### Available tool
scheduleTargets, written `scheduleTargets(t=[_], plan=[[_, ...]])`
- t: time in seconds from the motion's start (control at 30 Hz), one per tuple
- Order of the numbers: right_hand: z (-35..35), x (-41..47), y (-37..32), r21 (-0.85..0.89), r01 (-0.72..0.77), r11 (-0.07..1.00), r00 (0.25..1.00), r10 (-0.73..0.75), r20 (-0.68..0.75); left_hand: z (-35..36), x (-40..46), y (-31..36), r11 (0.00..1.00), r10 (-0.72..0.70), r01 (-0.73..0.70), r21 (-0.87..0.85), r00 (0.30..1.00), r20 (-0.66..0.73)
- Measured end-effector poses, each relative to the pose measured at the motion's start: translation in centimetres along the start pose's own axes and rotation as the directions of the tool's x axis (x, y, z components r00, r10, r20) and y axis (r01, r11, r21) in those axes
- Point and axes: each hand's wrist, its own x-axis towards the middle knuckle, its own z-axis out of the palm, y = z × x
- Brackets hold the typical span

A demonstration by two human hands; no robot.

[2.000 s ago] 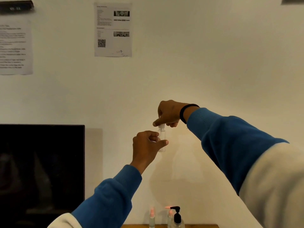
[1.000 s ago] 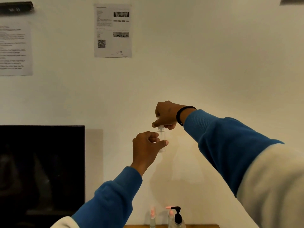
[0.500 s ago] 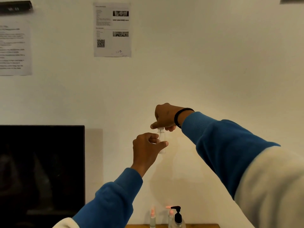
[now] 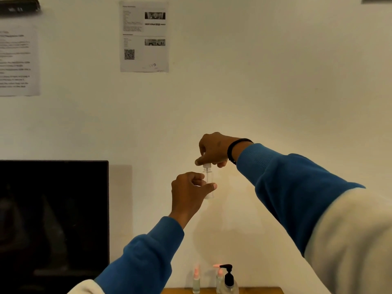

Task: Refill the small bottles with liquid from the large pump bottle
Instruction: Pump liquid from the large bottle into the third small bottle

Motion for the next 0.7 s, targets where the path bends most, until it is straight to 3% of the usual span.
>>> scheduleTargets(t=[0.7], plan=[[-2.1,0.0,0.1,0.069,0.144,0.987,0.984,-0.135,-0.115,-0.5,0.0,0.5,1.000,0.002,-0.002,0.013,0.999,-0.038]])
